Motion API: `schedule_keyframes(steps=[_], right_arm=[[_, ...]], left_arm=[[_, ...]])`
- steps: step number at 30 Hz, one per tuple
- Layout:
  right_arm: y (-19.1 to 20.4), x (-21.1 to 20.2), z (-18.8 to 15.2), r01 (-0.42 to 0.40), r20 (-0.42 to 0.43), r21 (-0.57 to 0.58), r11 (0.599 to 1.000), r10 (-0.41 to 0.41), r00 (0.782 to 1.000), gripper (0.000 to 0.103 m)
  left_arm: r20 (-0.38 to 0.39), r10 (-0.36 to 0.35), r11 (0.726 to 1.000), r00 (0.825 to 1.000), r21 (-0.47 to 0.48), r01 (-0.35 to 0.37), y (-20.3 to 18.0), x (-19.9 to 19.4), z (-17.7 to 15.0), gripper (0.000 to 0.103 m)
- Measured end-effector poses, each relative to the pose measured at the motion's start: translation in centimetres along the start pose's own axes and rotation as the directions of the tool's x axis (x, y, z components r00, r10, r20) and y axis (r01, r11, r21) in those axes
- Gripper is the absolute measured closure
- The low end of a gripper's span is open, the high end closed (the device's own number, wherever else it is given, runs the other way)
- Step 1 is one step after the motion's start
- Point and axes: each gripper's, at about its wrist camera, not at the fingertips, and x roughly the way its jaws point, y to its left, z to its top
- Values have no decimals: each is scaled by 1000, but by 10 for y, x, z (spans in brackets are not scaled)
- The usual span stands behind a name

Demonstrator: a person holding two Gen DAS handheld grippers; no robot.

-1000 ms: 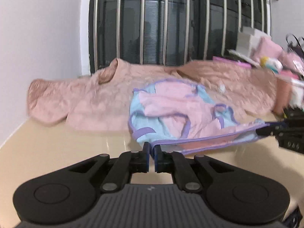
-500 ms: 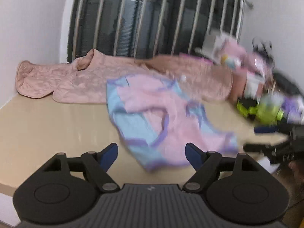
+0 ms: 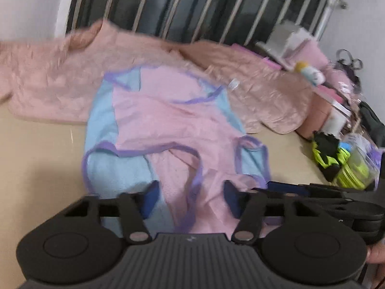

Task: Fold clothes
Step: 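Lay the garment flat on the bed and smooth it with both tools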

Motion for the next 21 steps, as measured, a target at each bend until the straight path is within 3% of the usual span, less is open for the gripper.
schedule_keyframes(steps=[1,2,3,6,10,16,21], right_arm=[[-5,4,4,-18,-5,24,1000,18,1000,71],[-6,7,5,-29,-11,28,999,30,1000,76],[-8,10,7,-40,-17,33,999,41,999,83],[-11,15,11,-68,-26,34,997,69,997,87],[-9,20,19,-75,-16,1,997,75,997,90],[-5,19,31,-103,11,-45,994,103,995,90],[1,28,38,-69,26,-68,995,71,997,90]], left_arm=[[-21,-21,1000,1000,-16,20,3,5,3,91],[-46,-52,998,998,-29,50,6,10,3,96],[-68,-80,996,994,-42,77,9,14,3,97],[-75,-102,994,992,-39,99,10,18,3,99],[-6,-122,991,993,-49,121,10,13,6,102],[92,-97,992,991,-68,104,17,-16,7,102],[133,0,998,991,-69,9,26,-20,5,102]])
